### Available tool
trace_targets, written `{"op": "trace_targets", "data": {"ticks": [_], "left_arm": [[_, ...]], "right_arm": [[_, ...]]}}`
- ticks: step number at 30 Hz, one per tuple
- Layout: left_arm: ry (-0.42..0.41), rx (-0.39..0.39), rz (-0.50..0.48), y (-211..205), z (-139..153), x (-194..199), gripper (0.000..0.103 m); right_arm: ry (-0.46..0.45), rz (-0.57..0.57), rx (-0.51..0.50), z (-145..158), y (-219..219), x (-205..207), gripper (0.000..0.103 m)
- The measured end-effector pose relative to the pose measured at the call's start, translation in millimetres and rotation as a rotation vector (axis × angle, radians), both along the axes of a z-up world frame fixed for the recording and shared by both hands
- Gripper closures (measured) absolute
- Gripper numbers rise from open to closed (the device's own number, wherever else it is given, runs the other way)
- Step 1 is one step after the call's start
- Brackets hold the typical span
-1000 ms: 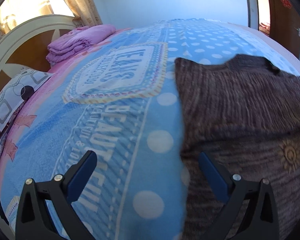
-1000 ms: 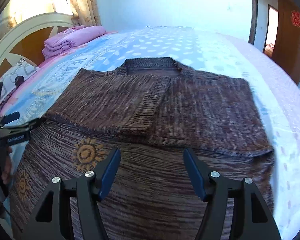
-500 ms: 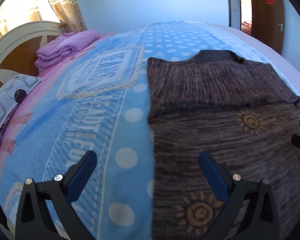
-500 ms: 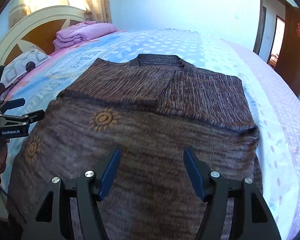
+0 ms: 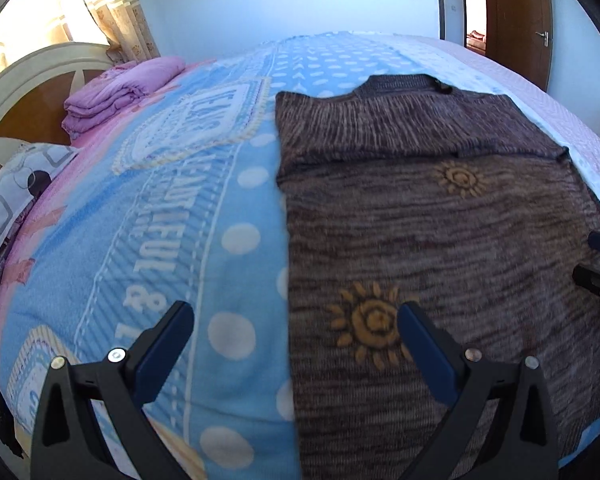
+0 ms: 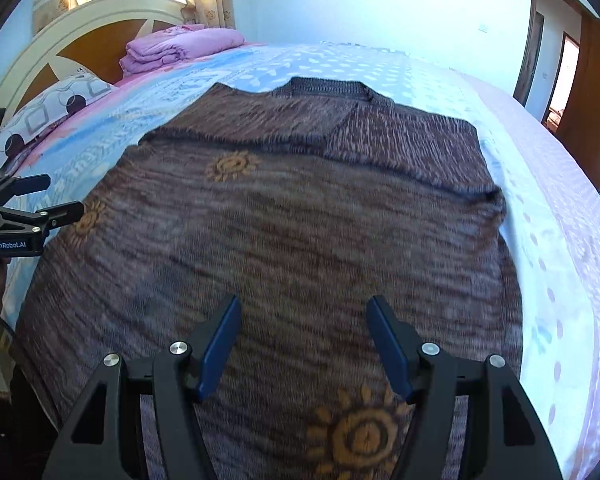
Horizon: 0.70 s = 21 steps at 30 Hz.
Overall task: Fold small clothes
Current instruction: 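Open the right gripper and smooth the folded sweater flat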
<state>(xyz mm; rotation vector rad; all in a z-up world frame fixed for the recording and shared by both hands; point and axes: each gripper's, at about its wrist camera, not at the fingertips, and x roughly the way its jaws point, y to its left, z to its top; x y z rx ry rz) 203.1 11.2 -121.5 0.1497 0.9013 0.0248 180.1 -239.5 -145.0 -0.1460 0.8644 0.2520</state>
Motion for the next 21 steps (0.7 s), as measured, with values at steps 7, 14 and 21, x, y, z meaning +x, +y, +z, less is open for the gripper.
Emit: {"op": "trace_targets", "data": {"ticks": [7, 14, 21], "left_arm": [[0.030, 0.003, -0.042, -0.5, -2.4, -32.1, 0.000], [0.086, -0.015, -0.077, 7.5, -7.0, -58.2, 0.011], [0.140, -0.103, -0.107, 11.0, -11.5, -90.4, 0.030]], "right_arm": [[0.024, -0.005, 0.005, 1.2, -5.1, -21.1, 0.037], [0.037, 0.004, -0.016, -1.2, -7.5, -43.5, 0.034], [0.040, 0.009, -0.056, -6.5, -8.6, -68.5, 0.033]]}}
